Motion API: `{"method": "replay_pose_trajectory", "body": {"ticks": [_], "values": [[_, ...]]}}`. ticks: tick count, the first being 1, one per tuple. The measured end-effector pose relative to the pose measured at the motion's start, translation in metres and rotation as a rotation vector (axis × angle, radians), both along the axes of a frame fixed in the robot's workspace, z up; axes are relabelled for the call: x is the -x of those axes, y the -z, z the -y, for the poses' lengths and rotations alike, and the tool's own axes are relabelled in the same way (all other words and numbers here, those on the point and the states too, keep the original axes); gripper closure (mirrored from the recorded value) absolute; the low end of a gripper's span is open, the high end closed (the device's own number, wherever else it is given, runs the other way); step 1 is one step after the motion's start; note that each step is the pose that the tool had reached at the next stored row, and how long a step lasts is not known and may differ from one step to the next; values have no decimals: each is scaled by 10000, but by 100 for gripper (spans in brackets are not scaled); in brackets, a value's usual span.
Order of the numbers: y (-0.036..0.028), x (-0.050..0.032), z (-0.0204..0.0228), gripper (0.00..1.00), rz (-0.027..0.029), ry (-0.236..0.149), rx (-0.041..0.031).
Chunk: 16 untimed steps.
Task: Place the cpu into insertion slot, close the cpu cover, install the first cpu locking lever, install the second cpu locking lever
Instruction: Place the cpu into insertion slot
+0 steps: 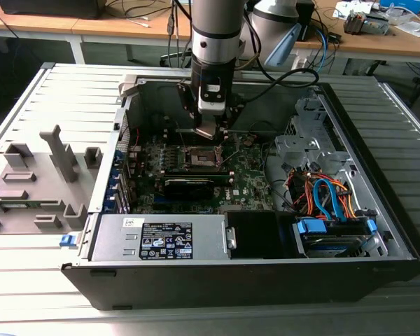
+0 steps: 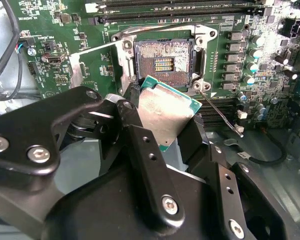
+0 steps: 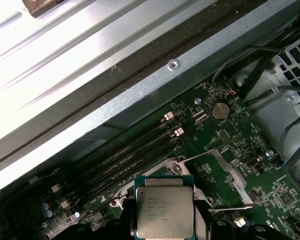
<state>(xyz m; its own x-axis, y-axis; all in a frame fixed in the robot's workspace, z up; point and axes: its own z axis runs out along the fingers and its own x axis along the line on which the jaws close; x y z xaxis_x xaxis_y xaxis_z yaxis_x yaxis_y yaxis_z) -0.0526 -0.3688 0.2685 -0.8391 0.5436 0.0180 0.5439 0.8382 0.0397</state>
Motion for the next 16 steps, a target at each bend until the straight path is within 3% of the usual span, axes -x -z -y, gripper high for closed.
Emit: {"method": "replay_pose_trajectory", "body": {"ticks": [16], "values": [[5, 0, 0, 45, 0, 402, 0]]}}
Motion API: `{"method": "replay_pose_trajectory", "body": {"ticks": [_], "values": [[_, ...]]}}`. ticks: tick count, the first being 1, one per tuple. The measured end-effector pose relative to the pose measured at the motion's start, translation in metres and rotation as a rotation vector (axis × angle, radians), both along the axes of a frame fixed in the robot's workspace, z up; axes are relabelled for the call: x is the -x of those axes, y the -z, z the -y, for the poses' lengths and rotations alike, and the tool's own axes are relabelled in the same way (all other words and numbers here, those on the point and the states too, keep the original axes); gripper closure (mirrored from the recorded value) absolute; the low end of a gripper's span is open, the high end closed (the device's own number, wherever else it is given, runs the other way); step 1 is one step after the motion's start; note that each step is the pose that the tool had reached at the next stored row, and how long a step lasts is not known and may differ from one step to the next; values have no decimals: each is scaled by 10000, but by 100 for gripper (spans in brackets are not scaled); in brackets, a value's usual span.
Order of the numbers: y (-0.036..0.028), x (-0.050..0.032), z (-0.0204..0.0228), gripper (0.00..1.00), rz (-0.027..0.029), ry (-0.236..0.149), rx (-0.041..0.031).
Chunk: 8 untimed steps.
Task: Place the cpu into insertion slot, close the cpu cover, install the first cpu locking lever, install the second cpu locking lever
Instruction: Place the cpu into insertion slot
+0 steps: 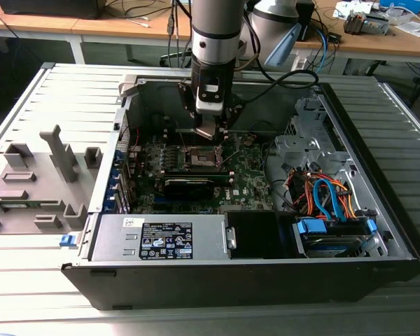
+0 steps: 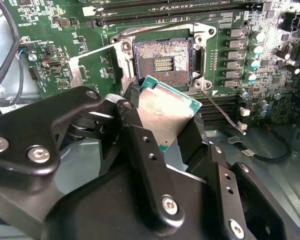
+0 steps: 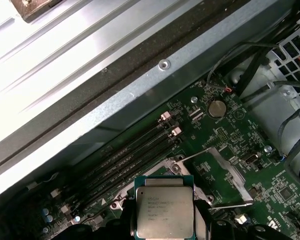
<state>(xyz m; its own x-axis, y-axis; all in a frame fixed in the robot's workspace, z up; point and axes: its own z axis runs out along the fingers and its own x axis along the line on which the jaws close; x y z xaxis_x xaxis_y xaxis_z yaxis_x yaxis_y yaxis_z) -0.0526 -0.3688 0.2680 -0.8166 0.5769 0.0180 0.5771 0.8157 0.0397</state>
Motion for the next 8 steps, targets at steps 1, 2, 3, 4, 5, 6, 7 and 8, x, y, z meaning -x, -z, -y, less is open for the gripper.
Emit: {"method": "replay_pose_trajectory", "body": {"ticks": [1, 2, 3, 4, 5, 6, 7, 8], "values": [[1, 0, 0, 45, 0, 34, 0], [1, 0, 0, 45, 0, 61, 0], [1, 0, 0, 45, 0, 81, 0], [1, 0, 0, 45, 0, 97, 0], [2, 0, 0, 45, 0, 122, 0], [2, 0, 0, 45, 0, 150, 0], [3, 0, 0, 45, 0, 166, 0], [3, 0, 0, 45, 0, 186, 0]]}}
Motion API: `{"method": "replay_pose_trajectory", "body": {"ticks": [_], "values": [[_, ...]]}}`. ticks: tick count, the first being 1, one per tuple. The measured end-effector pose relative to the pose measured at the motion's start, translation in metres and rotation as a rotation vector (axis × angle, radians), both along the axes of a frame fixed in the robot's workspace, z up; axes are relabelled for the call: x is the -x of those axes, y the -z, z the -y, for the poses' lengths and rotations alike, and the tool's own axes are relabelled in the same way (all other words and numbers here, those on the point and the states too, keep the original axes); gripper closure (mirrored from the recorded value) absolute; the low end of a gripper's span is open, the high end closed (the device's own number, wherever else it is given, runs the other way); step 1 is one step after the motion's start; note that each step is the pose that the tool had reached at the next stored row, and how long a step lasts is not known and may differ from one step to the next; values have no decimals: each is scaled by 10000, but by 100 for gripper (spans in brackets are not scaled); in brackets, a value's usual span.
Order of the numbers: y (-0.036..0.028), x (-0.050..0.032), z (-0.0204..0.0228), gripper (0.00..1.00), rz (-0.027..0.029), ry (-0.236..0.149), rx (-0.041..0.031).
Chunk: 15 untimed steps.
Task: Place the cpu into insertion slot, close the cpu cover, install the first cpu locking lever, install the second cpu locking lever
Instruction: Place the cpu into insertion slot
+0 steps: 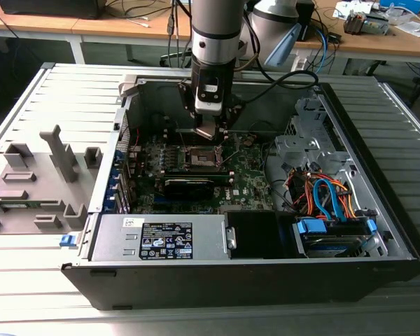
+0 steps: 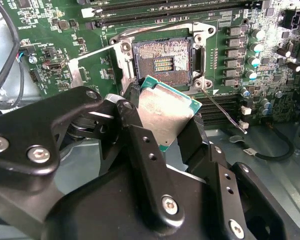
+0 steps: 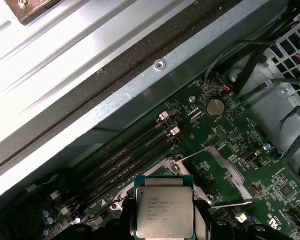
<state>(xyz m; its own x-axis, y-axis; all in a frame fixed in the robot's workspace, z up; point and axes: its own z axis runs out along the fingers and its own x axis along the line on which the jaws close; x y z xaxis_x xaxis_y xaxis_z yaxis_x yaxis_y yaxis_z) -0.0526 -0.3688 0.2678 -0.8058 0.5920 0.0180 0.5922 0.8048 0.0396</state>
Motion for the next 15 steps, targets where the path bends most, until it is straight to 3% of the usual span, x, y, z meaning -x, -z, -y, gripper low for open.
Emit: {"method": "replay_pose_trajectory", "body": {"ticks": [15], "values": [[6, 0, 0, 45, 0, 341, 0]]}}
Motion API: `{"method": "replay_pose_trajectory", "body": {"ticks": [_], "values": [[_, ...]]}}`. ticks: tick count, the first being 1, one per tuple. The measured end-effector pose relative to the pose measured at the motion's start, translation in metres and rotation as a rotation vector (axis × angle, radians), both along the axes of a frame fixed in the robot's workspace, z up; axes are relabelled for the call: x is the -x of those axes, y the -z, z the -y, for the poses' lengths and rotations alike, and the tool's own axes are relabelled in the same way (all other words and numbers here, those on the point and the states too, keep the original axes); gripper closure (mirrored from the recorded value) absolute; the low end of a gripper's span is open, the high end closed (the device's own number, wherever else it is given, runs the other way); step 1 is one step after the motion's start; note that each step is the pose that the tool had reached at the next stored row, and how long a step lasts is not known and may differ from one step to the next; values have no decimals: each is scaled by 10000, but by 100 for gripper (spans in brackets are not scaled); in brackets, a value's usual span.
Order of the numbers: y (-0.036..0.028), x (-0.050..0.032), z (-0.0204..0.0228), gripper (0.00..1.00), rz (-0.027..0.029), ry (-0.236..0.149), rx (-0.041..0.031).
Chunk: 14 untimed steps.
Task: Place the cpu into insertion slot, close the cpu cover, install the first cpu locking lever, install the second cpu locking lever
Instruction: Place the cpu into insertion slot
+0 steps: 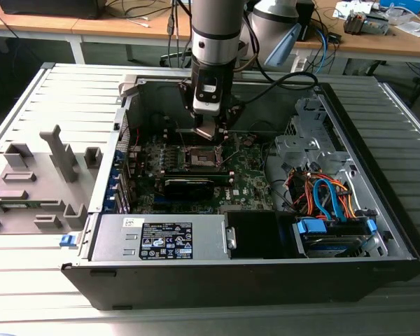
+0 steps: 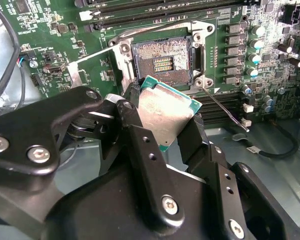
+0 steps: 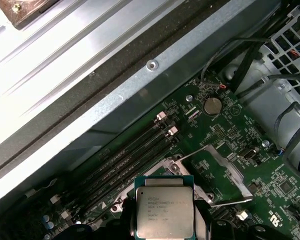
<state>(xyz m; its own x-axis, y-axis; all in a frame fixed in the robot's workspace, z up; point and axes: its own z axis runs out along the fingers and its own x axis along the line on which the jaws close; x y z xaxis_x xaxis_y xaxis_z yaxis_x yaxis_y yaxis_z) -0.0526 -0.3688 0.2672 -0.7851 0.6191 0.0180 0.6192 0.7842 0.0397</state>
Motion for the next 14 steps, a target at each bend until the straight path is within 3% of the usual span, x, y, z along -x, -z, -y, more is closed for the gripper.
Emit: {"method": "replay_pose_trajectory", "body": {"ticks": [14], "values": [[7, 0, 0, 45, 0, 363, 0]]}}
